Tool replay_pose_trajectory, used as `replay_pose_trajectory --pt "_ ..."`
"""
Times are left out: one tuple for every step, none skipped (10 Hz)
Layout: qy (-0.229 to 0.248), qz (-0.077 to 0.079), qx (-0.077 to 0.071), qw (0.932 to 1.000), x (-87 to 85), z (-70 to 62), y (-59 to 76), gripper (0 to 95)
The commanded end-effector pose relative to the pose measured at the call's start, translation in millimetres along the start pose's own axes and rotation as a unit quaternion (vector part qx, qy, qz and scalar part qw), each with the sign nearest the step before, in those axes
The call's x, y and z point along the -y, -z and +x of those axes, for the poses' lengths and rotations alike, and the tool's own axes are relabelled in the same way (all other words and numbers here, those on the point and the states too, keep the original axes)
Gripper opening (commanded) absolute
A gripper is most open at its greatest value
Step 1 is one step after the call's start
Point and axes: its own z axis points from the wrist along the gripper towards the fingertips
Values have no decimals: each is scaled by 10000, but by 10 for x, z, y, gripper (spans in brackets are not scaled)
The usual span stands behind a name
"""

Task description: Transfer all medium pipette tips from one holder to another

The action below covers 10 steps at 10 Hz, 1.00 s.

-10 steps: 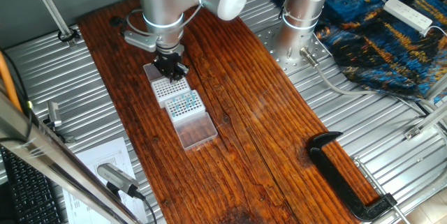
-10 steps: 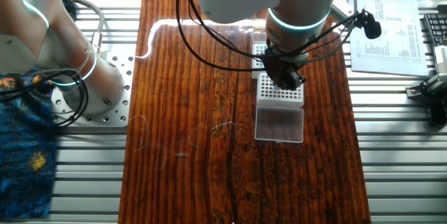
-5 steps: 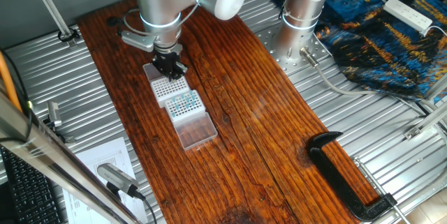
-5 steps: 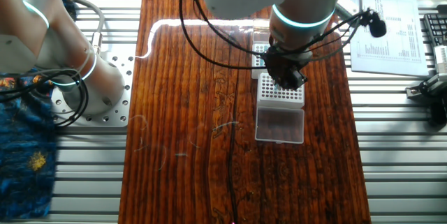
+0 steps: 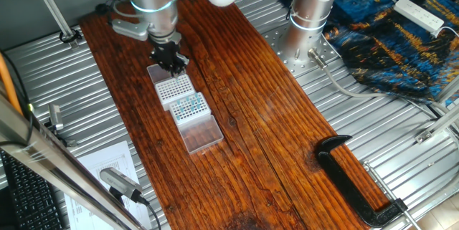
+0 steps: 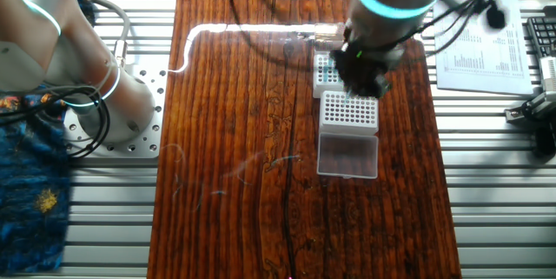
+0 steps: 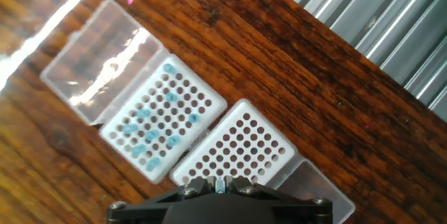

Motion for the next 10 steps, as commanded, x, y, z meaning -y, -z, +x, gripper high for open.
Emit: replay_pose_trajectory --pt "-86 -7 -12 10000 -162 -183 172 0" --pt "-233 -19 1 9997 -272 -305 228 0" --pt "-393 -31 13 9992 -408 -446 237 0" --pt "-557 -32 21 9984 -555 -583 185 0" --pt "-628 -28 17 9980 -624 -646 140 0" --pt "-663 -39 21 9978 -672 -687 109 0" --pt "-669 -34 8 9978 -732 -726 67 0" --pt "-614 -28 8 9981 -724 -725 44 0" --pt "-550 -25 22 9985 -682 -708 23 0" --pt "-546 -31 29 9985 -640 -683 27 0"
